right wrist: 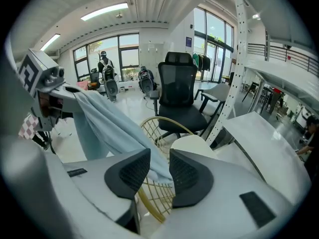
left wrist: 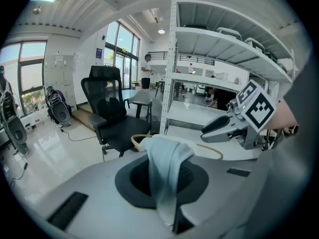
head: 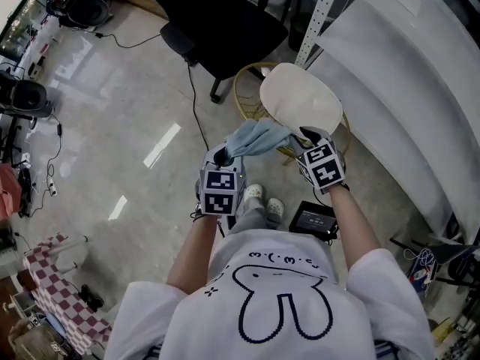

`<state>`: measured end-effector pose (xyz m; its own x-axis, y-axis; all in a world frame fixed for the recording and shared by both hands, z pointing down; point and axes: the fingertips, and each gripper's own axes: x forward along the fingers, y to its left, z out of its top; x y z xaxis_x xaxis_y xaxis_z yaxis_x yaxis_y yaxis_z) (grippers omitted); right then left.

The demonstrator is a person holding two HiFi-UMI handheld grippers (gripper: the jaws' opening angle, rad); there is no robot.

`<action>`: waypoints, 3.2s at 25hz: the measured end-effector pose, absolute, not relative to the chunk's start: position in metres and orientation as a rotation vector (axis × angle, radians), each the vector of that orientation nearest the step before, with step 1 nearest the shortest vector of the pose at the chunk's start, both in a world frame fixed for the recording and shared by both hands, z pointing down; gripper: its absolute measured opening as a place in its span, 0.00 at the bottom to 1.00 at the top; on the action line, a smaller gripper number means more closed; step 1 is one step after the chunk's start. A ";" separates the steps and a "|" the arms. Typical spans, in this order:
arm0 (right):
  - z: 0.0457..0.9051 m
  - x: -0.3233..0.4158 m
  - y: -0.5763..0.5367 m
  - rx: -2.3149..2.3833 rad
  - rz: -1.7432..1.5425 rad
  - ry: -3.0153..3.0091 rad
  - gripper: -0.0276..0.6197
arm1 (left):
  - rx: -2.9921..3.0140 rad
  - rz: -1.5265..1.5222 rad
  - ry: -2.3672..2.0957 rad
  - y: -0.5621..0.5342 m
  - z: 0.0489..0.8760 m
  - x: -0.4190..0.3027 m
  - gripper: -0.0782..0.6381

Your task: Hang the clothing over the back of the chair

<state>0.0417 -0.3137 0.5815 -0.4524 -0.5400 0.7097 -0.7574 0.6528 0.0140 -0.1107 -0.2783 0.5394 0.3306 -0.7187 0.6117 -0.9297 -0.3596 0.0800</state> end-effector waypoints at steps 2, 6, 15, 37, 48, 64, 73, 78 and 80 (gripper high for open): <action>0.573 0.044 -0.311 1.021 0.401 -2.187 0.20 | 2.158 0.699 -1.437 -0.278 0.550 -0.110 0.15; 0.556 0.048 -0.305 1.066 0.410 -2.225 0.20 | 2.115 0.729 -1.398 -0.277 0.574 -0.107 0.15; 0.515 0.039 -0.291 1.121 0.343 -2.303 0.20 | 2.072 0.795 -1.321 -0.279 0.623 -0.090 0.15; 0.449 0.041 -0.306 1.248 0.065 -2.497 0.20 | 2.069 0.887 -1.217 -0.281 0.632 -0.080 0.55; 0.395 0.036 -0.305 1.330 -0.055 -2.596 0.08 | 2.258 0.706 -1.349 -0.311 0.538 -0.065 0.55; 0.329 0.032 -0.296 1.384 -0.116 -2.721 0.07 | 2.570 0.328 -1.437 -0.318 0.395 -0.025 0.53; 0.310 0.028 -0.277 1.336 -0.101 -2.785 0.07 | 2.780 0.166 -1.422 -0.296 0.330 0.000 0.33; 0.304 0.031 -0.275 1.361 -0.094 -2.763 0.07 | 2.819 0.120 -1.438 -0.290 0.316 0.002 0.13; 0.304 0.031 -0.274 1.368 -0.092 -2.752 0.07 | 2.827 0.115 -1.416 -0.288 0.316 0.004 0.13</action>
<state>0.0308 -0.2743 0.3040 -0.6023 -0.7976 0.0329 -0.7936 0.6027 0.0831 0.0036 -0.2880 0.3158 0.5970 -0.8003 0.0552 -0.7987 -0.5994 -0.0525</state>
